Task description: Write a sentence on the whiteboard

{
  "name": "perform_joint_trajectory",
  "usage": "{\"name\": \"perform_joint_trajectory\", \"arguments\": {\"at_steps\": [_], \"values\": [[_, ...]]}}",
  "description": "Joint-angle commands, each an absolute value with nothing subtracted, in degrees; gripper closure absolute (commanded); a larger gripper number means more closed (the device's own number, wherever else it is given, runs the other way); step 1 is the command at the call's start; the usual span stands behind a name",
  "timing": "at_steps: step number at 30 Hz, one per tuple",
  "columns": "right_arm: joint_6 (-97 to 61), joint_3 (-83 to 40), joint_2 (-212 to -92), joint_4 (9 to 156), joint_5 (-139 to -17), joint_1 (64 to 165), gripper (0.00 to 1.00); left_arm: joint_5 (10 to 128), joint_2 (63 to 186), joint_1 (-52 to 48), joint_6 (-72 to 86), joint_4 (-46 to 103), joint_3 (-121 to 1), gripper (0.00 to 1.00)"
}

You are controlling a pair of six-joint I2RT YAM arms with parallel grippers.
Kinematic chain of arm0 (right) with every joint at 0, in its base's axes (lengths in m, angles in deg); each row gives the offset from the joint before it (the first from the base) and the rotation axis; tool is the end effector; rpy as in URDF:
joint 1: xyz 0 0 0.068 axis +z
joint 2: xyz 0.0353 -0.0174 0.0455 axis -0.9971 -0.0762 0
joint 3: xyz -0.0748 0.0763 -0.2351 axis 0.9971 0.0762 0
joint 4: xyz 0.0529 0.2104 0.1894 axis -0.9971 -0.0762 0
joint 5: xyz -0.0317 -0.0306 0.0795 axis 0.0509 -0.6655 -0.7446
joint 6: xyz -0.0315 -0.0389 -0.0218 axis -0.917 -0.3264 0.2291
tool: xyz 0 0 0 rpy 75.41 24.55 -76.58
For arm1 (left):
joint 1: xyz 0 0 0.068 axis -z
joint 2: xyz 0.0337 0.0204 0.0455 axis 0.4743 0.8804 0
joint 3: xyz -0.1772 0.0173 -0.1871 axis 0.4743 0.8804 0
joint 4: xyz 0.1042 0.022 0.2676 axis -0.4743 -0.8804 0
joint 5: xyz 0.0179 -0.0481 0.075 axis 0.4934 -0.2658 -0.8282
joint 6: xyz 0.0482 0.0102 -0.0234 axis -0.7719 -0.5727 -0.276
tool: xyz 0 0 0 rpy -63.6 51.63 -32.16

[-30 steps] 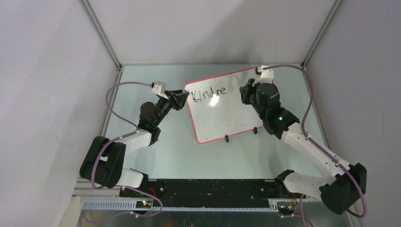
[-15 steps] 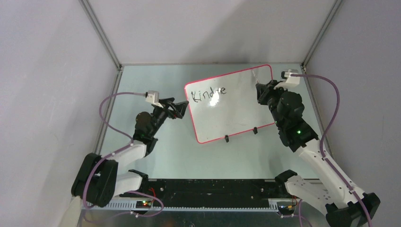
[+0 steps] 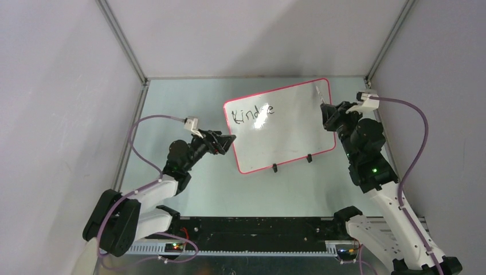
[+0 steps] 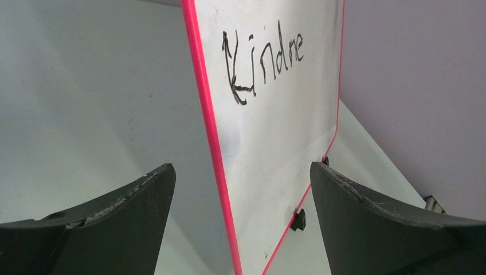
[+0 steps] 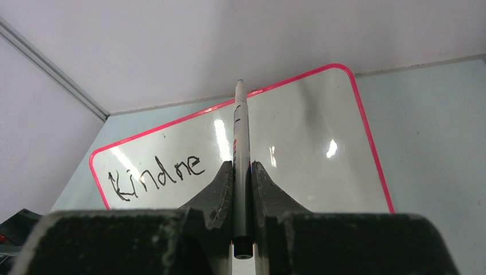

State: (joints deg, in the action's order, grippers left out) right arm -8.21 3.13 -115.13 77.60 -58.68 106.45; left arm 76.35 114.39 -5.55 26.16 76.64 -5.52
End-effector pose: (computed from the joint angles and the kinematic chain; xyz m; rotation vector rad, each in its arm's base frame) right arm 0.2045 0.0700 0.3812 0.0966 1.5582 0.3618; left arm 0.2299 -0.1072 0.1804 0.1147 1.6153 -0.9477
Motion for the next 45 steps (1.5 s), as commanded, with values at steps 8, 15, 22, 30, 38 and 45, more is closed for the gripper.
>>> {"name": "perform_joint_trajectory", "arguments": {"at_steps": [8,15,22,30,38,45], "values": [[-7.50,4.47,-112.66,78.13,-65.66,101.96,1.00,85.00,122.00,-5.29,24.63,77.41,-9.22,0.20],[-6.80,4.68,-112.24,78.18,-68.10,100.39,1.00,89.35,130.14,-5.27,24.97,86.14,-9.46,0.38],[-6.19,4.70,-112.88,78.50,-69.22,99.46,1.00,94.13,135.39,-6.10,28.31,97.19,-8.55,0.85],[-6.17,4.69,-113.36,78.86,-72.06,99.18,1.00,94.88,133.50,-10.31,26.72,94.94,-6.90,1.00],[-6.50,4.69,-114.08,79.27,-73.59,99.14,1.00,97.88,132.18,-11.97,22.85,86.60,-9.52,1.00],[-6.70,4.69,-114.41,79.66,-75.18,99.11,1.00,93.34,130.14,-11.75,20.26,81.41,-9.53,0.45]]}}
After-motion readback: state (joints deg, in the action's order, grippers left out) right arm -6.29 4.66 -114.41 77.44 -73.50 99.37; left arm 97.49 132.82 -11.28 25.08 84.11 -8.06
